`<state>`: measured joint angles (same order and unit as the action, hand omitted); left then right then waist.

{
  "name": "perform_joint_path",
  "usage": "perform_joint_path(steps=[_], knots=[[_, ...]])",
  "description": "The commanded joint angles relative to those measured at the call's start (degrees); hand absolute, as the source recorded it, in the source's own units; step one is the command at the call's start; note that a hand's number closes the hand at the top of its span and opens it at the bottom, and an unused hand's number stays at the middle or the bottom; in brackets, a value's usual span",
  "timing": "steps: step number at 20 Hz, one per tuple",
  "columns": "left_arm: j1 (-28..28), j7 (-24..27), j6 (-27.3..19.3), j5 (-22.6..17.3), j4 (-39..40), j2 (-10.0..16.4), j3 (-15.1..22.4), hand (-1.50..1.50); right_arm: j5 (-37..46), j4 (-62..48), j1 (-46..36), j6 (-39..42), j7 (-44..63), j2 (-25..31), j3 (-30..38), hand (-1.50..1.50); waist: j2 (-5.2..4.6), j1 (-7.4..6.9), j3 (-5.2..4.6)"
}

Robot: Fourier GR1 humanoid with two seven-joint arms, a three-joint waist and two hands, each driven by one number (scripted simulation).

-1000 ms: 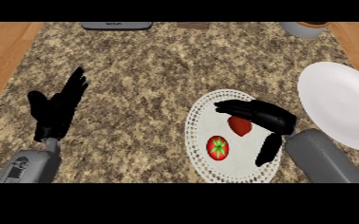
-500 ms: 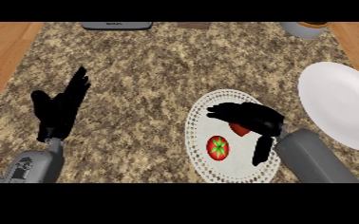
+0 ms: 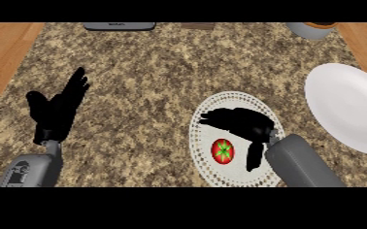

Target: Pick the tomato from the placemat and place it in the plate

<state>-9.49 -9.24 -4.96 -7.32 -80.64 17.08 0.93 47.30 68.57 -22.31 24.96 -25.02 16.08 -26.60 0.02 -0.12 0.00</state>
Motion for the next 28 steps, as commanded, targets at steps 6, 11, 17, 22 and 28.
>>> perform_joint_path(steps=[6, 11, 17, 22, 28], knots=[[-2.40, 2.01, 1.05, 3.49, 4.47, -3.45, -1.22, 0.00, 8.25, -5.69, -1.84, -1.99, -1.89, -4.34, 1.32, -1.50, -0.08, 0.05, 0.00], [-0.35, -2.37, 2.36, 2.59, -1.57, -1.60, -3.01, 0.00, 11.47, -5.42, -2.48, 1.46, 1.03, -8.06, -0.94, -1.50, -0.01, -0.19, 0.00], [-3.13, -3.85, 2.76, 2.78, -1.13, -1.95, -3.49, 0.00, 15.45, -9.23, 0.51, -4.94, -6.98, -8.32, -4.91, 1.50, -0.09, -0.19, 0.02], [-2.30, -3.78, 3.19, 3.05, -1.13, -2.62, -4.17, 0.00, 13.25, -5.35, 1.29, -0.69, -8.04, -7.94, -1.17, 1.50, -0.02, 0.03, 0.00], [2.30, 0.31, 2.32, 3.93, -0.94, -3.39, -4.07, 0.00, 10.17, -1.71, 8.01, -6.08, 5.65, -7.36, 10.95, 1.50, 0.47, 1.89, -0.03]])
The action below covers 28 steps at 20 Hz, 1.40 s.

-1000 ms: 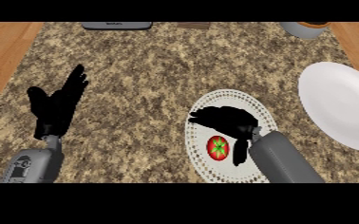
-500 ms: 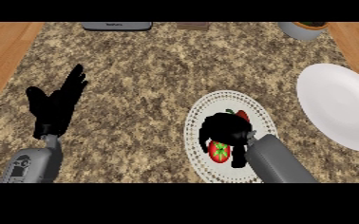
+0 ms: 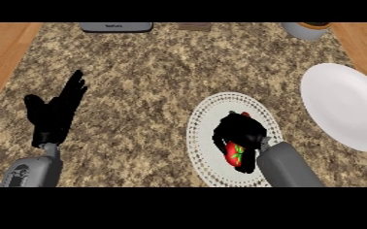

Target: Pick the tomato from the placemat and place it in the plate

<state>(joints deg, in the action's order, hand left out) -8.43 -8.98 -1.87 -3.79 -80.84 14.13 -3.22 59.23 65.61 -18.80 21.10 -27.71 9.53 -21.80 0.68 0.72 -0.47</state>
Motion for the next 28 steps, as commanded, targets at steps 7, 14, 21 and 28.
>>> perform_joint_path(steps=[7, 14, 21, 28], knots=[[0.75, -1.13, 0.08, -0.54, -0.99, 0.12, -0.70, 0.00, 0.29, 14.88, 10.55, -17.13, 19.25, -0.71, 14.55, 1.50, -0.15, 1.32, 0.44], [1.80, 0.07, -0.03, 0.13, -1.28, -0.40, -0.25, 0.00, -1.15, 31.55, 12.37, -29.05, 23.20, -1.60, 24.10, 1.50, -0.17, 0.97, 0.45], [-0.13, -1.28, 0.72, 0.54, -1.77, -0.66, 0.12, 0.00, -6.50, 38.72, 14.92, -26.94, 30.72, -3.40, 30.49, 1.50, -0.61, -0.39, 0.48], [-2.60, 0.47, 2.78, -0.53, 3.05, -0.43, -1.85, 0.00, -17.50, 22.54, 7.93, -26.69, 24.95, 6.00, 44.38, 1.50, -0.78, -0.81, 0.49]])
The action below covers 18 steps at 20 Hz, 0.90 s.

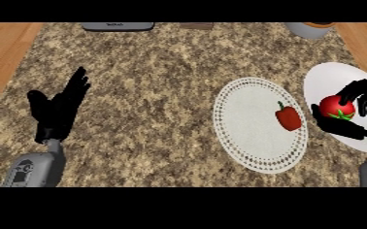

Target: Pick the tomato from the placemat and place it in the plate

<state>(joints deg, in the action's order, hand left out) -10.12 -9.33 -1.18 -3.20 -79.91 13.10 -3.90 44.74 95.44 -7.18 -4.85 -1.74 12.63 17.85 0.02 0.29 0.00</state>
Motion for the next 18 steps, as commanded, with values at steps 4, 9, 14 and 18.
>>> perform_joint_path(steps=[4, 9, 14, 18], knots=[[-0.82, 1.04, 0.84, 1.12, 1.51, -0.97, 0.34, 0.00, -5.61, -15.30, -6.90, -0.64, -4.04, 8.46, 8.77, 1.50, -0.11, -0.39, 0.01], [0.31, -3.52, -0.35, 1.16, -3.32, -1.57, 0.77, 0.00, -4.12, -33.29, -8.88, -5.41, -15.21, 14.01, 10.62, 1.50, -0.15, -0.84, 0.06], [-0.19, -3.00, 0.54, 0.90, -2.43, -0.87, 0.10, 0.00, -3.39, -47.33, -12.88, 1.19, -18.43, 20.46, 9.56, 1.50, -0.30, -1.30, 0.09], [-0.57, 2.27, 0.86, 1.29, 1.56, -1.76, -0.21, 0.00, -6.24, -59.89, -17.72, 5.81, -21.32, 23.25, 11.58, -1.50, -0.64, -1.67, 0.13]])
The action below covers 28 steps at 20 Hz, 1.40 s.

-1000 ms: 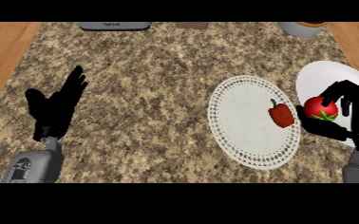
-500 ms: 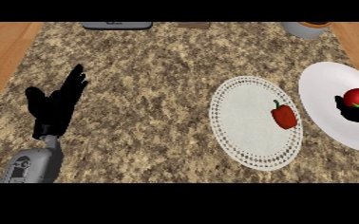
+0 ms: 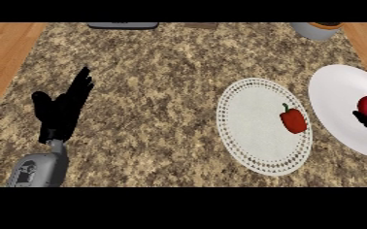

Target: Pick the tomato from the placemat and place it in the plate

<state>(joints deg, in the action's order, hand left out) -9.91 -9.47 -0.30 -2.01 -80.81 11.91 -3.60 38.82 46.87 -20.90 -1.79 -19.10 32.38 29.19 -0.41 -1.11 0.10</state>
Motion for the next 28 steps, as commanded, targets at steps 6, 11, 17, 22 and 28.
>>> perform_joint_path(steps=[6, 11, 17, 22, 28], knots=[[1.94, 0.09, 0.80, 0.03, -0.76, 0.70, -1.01, 0.00, -4.46, -15.28, -5.05, 0.48, -19.86, 5.96, 3.06, -1.50, 0.18, 0.30, 0.01], [0.67, -0.03, 0.88, 0.27, -0.71, 0.66, -0.74, 0.00, -12.76, -10.15, -7.68, 8.26, -27.62, 3.12, 6.02, -1.50, 0.59, 1.20, -0.08], [1.52, 0.85, 1.27, -0.23, 0.33, 1.97, -2.86, 0.00, -22.49, -8.44, -6.30, 21.21, -18.77, 4.88, 11.15, -1.50, 0.76, 1.79, -0.18], [1.04, 0.83, 1.74, -0.14, 0.52, 2.00, -2.67, 0.00, -27.41, -13.80, -5.62, 33.95, -12.41, 7.87, 12.76, -1.50, 0.52, 1.34, -0.12], [0.76, 0.05, -1.09, 2.33, -0.83, -2.75, 0.64, 0.00, -28.38, -20.07, -4.86, 36.25, -18.88, 13.31, 11.40, -1.50, 0.22, 0.69, -0.03]])
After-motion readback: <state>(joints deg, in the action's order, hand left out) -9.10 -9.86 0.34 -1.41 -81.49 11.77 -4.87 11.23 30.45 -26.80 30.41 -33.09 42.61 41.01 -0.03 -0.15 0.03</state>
